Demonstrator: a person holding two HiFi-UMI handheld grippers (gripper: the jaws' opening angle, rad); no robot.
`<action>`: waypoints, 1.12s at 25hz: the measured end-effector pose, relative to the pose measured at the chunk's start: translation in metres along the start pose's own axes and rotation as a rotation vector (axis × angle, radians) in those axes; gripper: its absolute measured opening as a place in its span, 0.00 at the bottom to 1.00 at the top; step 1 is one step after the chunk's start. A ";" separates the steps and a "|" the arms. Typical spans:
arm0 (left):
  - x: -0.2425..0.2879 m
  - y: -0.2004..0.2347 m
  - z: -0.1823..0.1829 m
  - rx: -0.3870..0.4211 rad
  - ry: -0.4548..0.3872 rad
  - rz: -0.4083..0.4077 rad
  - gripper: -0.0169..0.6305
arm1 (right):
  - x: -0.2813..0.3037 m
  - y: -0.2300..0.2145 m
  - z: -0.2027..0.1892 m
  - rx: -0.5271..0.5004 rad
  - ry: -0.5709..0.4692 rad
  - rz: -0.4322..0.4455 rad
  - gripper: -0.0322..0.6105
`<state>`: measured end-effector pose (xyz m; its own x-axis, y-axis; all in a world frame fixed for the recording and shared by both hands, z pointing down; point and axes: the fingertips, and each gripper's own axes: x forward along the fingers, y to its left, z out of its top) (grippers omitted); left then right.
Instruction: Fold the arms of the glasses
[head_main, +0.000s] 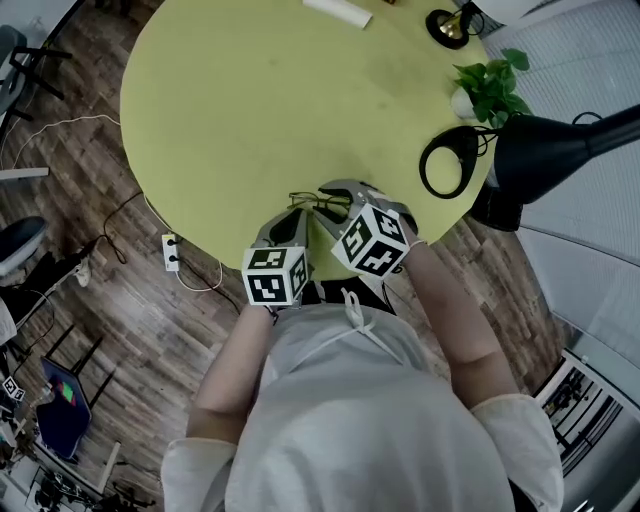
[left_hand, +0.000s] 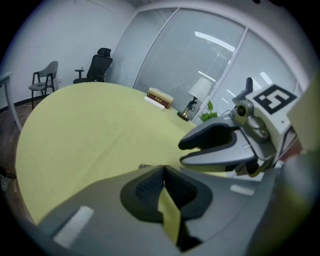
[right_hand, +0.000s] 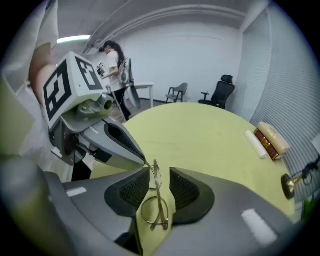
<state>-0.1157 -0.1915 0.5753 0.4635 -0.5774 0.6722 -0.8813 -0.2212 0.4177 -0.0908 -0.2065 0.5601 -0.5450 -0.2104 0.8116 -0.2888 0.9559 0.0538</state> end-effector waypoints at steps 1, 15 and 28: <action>-0.006 -0.002 0.009 0.003 -0.025 -0.001 0.04 | -0.010 -0.001 0.005 0.056 -0.046 -0.016 0.25; -0.109 -0.091 0.169 0.371 -0.432 -0.026 0.04 | -0.174 -0.068 0.055 0.392 -0.488 -0.457 0.05; -0.163 -0.130 0.223 0.404 -0.581 -0.031 0.04 | -0.249 -0.075 0.075 0.421 -0.648 -0.593 0.05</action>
<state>-0.0977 -0.2444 0.2752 0.4638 -0.8670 0.1819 -0.8859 -0.4538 0.0959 0.0072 -0.2411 0.3104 -0.5116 -0.8264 0.2353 -0.8451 0.5334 0.0356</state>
